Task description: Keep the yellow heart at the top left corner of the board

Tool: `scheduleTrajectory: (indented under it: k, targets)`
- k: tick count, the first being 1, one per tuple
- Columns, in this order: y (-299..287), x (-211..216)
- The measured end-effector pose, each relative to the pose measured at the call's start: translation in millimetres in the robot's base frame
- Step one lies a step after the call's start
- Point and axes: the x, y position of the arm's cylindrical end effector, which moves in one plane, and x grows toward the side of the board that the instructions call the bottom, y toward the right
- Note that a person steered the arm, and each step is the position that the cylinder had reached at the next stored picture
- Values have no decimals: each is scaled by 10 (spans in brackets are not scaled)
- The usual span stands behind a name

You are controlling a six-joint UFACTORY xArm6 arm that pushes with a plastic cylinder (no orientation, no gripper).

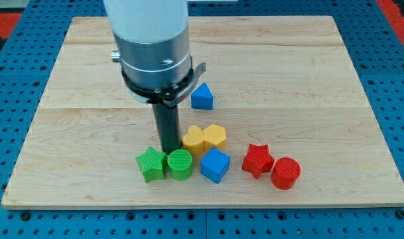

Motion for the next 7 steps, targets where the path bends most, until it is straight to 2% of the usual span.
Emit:
scheduleTrajectory:
  k: [2, 3, 5, 7]
  targets:
    - [778, -29]
    - [1149, -177]
    - [1386, -751]
    - [1326, -1688]
